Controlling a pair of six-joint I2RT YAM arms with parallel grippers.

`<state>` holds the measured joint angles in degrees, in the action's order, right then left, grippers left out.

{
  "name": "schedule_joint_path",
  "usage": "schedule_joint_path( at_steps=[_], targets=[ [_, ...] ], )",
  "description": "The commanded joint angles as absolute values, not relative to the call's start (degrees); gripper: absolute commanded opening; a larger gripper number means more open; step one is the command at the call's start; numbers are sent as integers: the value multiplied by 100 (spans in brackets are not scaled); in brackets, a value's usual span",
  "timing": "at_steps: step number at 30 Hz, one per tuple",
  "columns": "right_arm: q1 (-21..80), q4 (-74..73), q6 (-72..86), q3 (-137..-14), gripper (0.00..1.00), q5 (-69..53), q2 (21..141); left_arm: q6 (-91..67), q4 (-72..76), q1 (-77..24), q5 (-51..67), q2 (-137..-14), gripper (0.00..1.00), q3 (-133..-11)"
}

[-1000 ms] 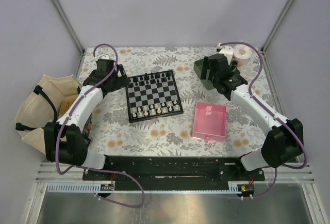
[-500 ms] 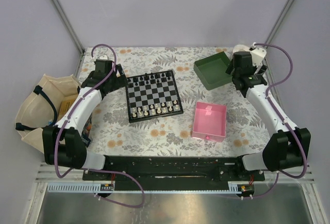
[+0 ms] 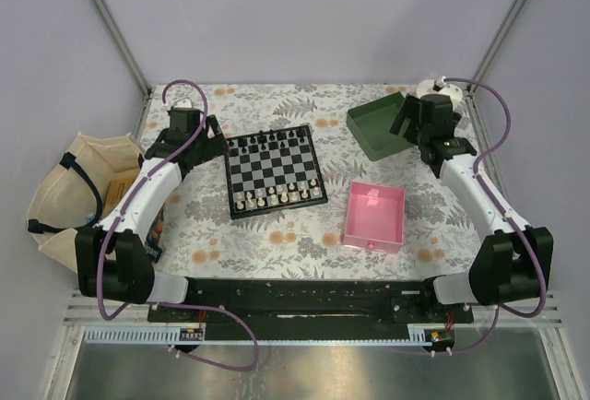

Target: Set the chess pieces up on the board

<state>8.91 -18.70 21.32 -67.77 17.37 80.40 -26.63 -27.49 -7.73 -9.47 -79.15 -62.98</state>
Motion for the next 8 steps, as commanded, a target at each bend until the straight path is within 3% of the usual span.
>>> schedule_joint_path(
  at_steps=[1,8],
  targets=[
    [914,-188,1671,-5839,100,1292,7454,-2698,-2364,-738,-1221,-7612,99,-6232],
    [923,1687,1257,-4483,99,1590,6873,-2716,-1943,-747,-1143,-7366,99,-5977]
  ],
)
